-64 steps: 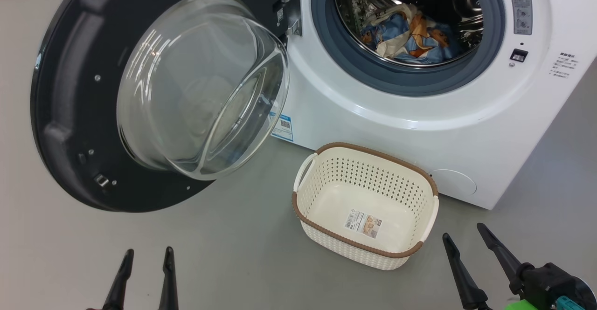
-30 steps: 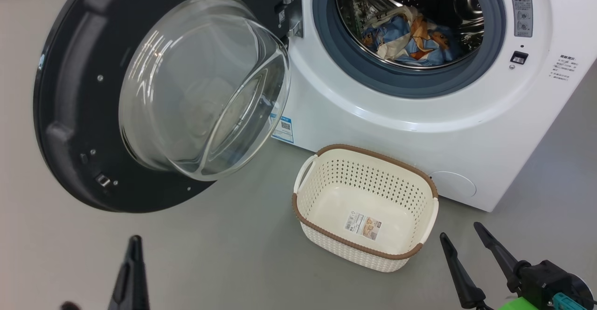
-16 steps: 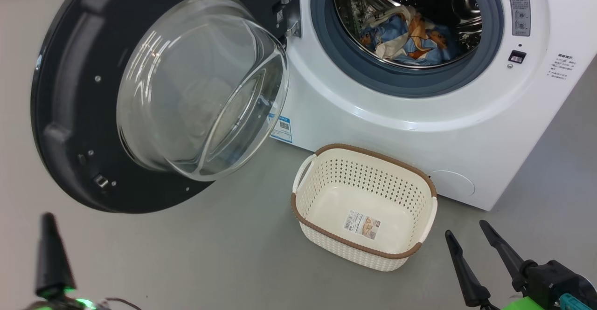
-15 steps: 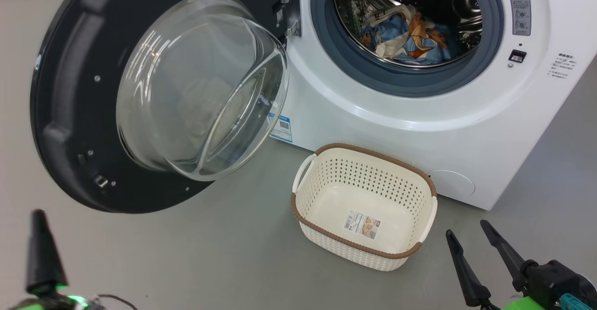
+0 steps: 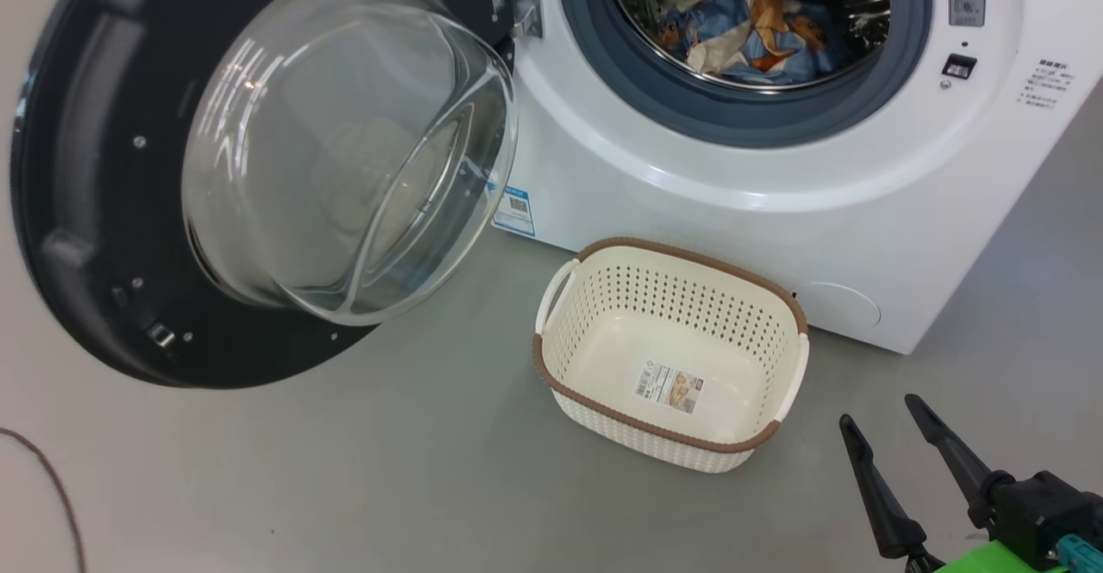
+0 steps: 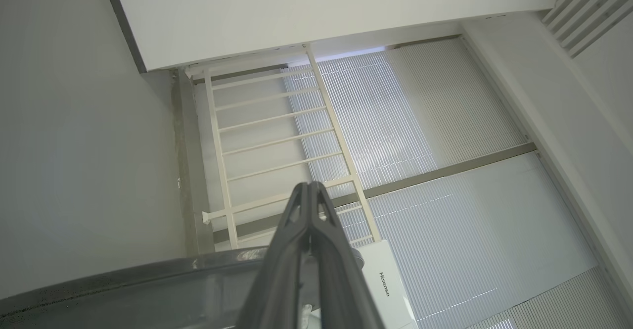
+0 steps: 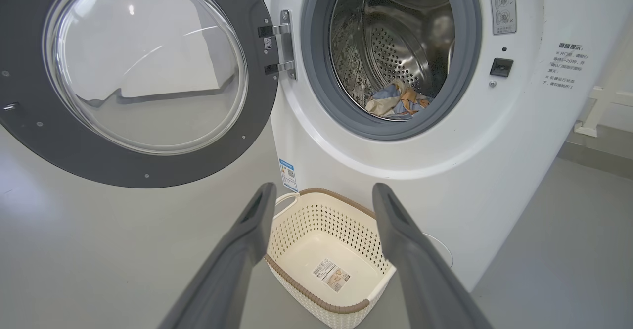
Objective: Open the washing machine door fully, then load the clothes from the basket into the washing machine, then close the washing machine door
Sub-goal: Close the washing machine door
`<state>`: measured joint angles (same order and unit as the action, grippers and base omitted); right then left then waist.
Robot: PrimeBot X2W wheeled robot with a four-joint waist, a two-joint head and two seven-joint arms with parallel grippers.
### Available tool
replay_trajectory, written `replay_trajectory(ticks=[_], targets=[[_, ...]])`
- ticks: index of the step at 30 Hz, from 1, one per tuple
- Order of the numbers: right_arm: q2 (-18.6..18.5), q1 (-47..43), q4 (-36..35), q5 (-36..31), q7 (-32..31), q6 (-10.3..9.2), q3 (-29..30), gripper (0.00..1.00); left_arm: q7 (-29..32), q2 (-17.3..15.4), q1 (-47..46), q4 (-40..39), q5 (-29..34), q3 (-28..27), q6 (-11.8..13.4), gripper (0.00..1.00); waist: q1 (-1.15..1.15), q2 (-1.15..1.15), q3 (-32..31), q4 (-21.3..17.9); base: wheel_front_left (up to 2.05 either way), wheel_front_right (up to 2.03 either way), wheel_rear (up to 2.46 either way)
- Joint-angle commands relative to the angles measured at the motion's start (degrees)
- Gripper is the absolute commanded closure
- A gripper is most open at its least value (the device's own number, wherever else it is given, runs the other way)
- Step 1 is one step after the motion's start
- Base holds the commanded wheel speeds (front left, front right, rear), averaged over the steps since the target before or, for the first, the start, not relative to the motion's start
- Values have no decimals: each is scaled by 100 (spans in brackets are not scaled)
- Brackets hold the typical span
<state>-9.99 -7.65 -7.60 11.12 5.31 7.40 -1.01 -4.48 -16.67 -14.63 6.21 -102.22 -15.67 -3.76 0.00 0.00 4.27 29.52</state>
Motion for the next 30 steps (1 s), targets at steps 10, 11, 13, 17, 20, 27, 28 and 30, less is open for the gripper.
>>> replay_trajectory(ticks=[10,11,13,17,20,27,28,30], targets=[[-373,294,-329,110,-102,9,-194,0,595,-887,-1445,1637,-479,-372,347,100,0,0,455,-257,0,0,0],[-373,294,-329,110,-102,9,-194,0,595,-887,-1445,1637,-479,-372,347,100,0,0,455,-257,0,0,0],[-461,350,-357,143,-128,9,-211,0,635,-995,-1647,1968,-466,-356,428,100,0,0,556,-301,0,0,0],[-550,411,-387,172,-156,9,-240,0,642,-1111,-1829,2347,-430,-352,514,100,0,0,656,-364,0,0,0],[-599,432,-406,185,-181,9,-236,0,754,-1176,-1897,2529,-371,-258,549,100,0,0,726,-398,0,0,0],[-680,463,-440,215,-229,9,-233,0,1087,-1226,-1953,2742,-279,-41,492,100,0,0,822,-437,0,0,0],[-689,465,-441,217,-232,9,-232,0,1149,-1235,-1944,2758,-260,-1,477,100,0,0,829,-440,0,0,0],[-702,469,-447,220,-236,9,-232,0,1245,-1243,-1933,2789,-247,44,449,100,0,0,845,-441,0,0,0]])
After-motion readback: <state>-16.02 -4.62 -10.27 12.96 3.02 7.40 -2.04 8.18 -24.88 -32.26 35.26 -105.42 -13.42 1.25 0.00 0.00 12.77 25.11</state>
